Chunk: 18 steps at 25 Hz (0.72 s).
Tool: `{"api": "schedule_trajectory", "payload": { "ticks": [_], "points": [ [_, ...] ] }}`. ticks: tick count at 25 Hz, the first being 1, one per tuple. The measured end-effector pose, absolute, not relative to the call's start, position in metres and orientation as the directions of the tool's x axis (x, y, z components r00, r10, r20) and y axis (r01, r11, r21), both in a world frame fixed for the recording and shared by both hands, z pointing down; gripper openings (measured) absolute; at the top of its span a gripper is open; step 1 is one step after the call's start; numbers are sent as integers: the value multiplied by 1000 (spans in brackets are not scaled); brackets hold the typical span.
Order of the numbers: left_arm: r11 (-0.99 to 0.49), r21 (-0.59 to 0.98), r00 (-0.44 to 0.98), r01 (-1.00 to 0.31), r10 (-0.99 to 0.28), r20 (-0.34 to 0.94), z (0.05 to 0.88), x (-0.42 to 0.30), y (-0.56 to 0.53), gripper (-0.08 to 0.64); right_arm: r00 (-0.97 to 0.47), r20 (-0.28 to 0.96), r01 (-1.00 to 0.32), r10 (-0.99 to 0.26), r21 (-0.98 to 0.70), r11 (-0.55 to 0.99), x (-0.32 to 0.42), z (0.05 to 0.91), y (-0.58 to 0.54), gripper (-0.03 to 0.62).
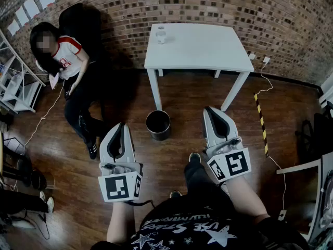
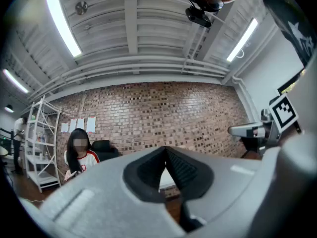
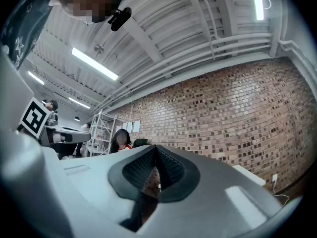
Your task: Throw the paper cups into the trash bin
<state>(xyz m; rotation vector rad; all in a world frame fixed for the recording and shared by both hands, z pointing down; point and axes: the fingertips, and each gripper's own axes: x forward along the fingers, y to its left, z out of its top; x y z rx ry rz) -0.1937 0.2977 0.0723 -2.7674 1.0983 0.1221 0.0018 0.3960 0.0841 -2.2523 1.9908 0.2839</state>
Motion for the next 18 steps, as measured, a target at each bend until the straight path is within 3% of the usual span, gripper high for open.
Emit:
{"api": "schedule_trajectory", "payload": {
  "ticks": [7, 18],
  "points": [
    [-667, -147, 683, -730, -716, -143, 83, -160, 245, 5, 87, -253, -994, -964, 45, -101, 52, 101, 341, 8],
    [-650, -202, 676, -733, -728, -111, 79, 2, 138, 5, 53, -257, -999, -965, -13, -51, 221, 104, 229, 8]
  ]
}}
